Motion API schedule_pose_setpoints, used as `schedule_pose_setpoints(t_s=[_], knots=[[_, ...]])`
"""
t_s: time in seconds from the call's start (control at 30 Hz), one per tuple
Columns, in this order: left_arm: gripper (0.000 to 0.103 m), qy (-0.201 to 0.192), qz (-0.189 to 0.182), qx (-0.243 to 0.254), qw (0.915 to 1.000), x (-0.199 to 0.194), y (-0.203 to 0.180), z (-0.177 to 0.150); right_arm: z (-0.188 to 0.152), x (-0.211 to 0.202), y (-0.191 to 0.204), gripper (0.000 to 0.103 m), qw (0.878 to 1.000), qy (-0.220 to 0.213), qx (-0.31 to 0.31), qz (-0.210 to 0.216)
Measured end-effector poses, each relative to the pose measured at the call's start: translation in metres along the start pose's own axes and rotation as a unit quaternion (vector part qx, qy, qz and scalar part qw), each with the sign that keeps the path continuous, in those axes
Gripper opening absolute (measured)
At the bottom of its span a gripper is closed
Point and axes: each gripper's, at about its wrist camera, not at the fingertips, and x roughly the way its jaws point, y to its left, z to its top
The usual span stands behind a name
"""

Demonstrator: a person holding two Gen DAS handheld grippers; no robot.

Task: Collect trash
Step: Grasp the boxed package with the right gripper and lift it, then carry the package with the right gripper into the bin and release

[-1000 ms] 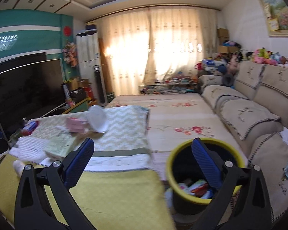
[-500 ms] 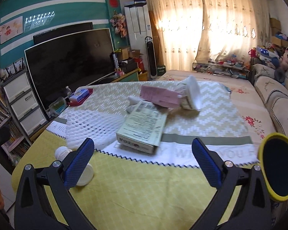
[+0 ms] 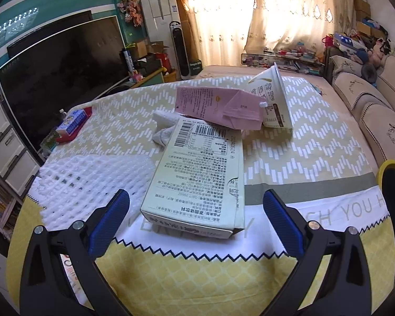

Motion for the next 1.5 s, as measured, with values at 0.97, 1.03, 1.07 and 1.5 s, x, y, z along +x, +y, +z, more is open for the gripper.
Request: schedule_pose_setpoints(t_s=[0.97, 1.03, 1.07, 1.5], knots=[[0.098, 0.006, -0.003, 0.017, 0.9998, 0.011, -0.018, -0.006, -0.042, -0.113, -0.026, 0.069, 0.994, -0.056, -0.031, 0.086], [0.098, 0.007, -0.003, 0.020, 0.9998, 0.011, -0.021, -0.007, -0.043, -0.121, -0.031, 0.069, 0.994, -0.062, -0.029, 0.090], [0.098, 0.008, -0.003, 0.022, 0.9997, 0.011, -0.023, -0.007, -0.044, -0.125, -0.033, 0.069, 0.993, -0.066, -0.029, 0.094], [0.098, 0.015, -0.002, 0.042, 0.9990, 0.018, -0.042, -0.007, -0.042, -0.154, -0.088, 0.069, 0.992, -0.105, 0.008, 0.070]])
